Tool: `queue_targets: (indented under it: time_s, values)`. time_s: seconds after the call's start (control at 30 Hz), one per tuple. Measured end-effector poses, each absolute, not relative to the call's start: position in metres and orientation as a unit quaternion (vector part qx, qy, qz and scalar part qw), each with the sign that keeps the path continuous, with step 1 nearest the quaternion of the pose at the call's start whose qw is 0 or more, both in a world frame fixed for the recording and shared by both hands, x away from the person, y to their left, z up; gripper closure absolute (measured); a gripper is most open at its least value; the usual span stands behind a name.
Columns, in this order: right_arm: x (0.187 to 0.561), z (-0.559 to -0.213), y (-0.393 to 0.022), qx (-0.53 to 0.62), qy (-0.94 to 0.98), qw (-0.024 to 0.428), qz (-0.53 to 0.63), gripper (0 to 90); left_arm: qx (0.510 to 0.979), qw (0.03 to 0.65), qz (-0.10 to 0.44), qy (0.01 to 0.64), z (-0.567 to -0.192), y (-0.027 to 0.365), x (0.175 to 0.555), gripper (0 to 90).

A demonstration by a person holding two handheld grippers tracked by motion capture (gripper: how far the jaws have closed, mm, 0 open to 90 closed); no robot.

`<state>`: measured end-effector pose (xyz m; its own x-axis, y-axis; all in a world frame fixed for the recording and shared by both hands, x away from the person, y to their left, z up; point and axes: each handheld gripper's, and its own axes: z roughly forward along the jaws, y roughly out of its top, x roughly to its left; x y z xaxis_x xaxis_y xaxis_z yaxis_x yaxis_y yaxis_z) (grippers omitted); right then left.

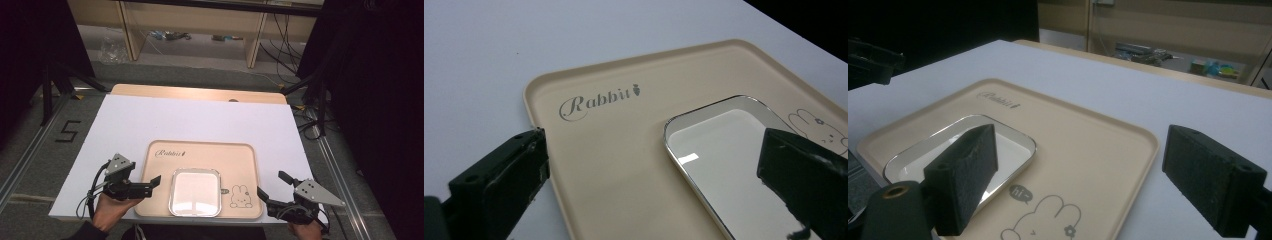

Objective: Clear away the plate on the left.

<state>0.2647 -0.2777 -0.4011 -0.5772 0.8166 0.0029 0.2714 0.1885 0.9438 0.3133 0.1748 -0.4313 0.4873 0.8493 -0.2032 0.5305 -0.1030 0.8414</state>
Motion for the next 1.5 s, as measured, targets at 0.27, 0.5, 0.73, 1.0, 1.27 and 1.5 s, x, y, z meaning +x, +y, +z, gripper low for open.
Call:
queue_targets:
  time_s: [0.27,0.5,0.73,1.0,1.27,1.5]
  values:
    - [0.265,-0.401,-0.278,0.376,0.723,0.265,0.515,15.2,0.721,0.486,0.167,0.465,-0.429,0.177,0.301,0.0]
    - [0.265,-0.401,-0.278,0.377,0.723,0.264,0.515,15.2,0.72,0.492,0.169,0.46,-0.427,0.179,0.292,0.0]
    - [0.265,-0.401,-0.278,0.376,0.723,0.265,0.515,15.2,0.731,0.484,0.174,0.449,-0.426,0.185,0.285,0.0]
    - [0.265,-0.401,-0.278,0.376,0.724,0.265,0.515,15.2,0.732,0.484,0.175,0.446,-0.426,0.187,0.277,0.0]
    - [0.265,-0.401,-0.278,0.375,0.724,0.265,0.514,15.2,0.729,0.486,0.177,0.449,-0.426,0.187,0.272,0.0]
    - [0.265,-0.401,-0.278,0.375,0.724,0.265,0.514,15.2,0.732,0.48,0.171,0.453,-0.427,0.186,0.272,0.0]
